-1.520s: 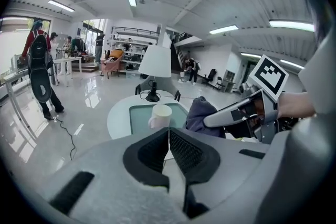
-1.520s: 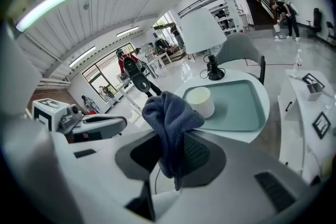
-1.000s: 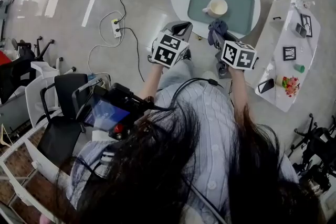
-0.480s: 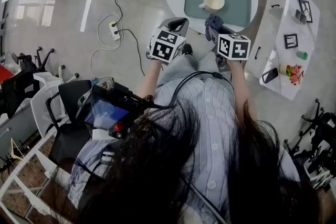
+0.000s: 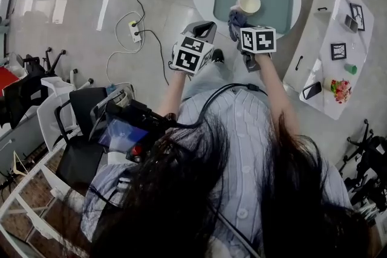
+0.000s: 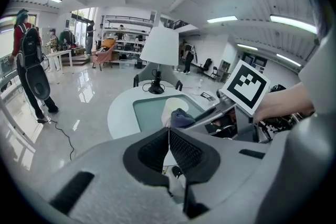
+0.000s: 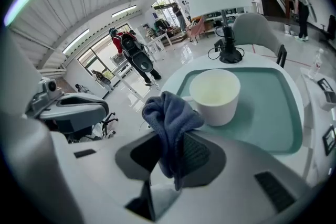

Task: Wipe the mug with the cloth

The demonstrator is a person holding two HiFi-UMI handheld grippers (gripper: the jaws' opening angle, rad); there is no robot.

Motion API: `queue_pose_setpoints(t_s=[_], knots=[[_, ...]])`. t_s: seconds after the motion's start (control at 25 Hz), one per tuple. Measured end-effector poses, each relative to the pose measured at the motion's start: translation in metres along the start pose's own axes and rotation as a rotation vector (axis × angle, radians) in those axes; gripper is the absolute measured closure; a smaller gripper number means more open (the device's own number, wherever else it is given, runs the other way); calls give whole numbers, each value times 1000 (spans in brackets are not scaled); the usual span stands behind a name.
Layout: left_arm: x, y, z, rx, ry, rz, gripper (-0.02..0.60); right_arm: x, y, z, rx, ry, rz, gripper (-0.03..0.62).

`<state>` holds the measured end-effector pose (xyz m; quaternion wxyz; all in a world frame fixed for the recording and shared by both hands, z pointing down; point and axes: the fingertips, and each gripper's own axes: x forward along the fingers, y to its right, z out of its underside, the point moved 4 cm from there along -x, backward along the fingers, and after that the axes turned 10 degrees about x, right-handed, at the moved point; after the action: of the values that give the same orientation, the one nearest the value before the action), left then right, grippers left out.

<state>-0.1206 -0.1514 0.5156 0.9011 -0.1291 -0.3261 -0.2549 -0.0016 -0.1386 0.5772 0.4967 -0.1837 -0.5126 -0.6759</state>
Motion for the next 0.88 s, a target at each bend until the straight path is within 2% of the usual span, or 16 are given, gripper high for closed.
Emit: queue_pose_setpoints(t_s=[0.2,0.4,0.6,0.72,0.88], knots=[[2,2,-2,-10,-18,-23,563,10,14,-1,29,-56,14,496],[6,4,-8,25,-34,-41,561,9,21,-2,42,-77,-3,496],[20,7,-37,53,45,-8,561,0,27,1,66,-82,-16,496],[33,9,-55,108,55,29,561,-5,34,1,77,-82,-19,496],[48,14,-62,215,6,79,561,-14,40,3,86,-84,-15,496]])
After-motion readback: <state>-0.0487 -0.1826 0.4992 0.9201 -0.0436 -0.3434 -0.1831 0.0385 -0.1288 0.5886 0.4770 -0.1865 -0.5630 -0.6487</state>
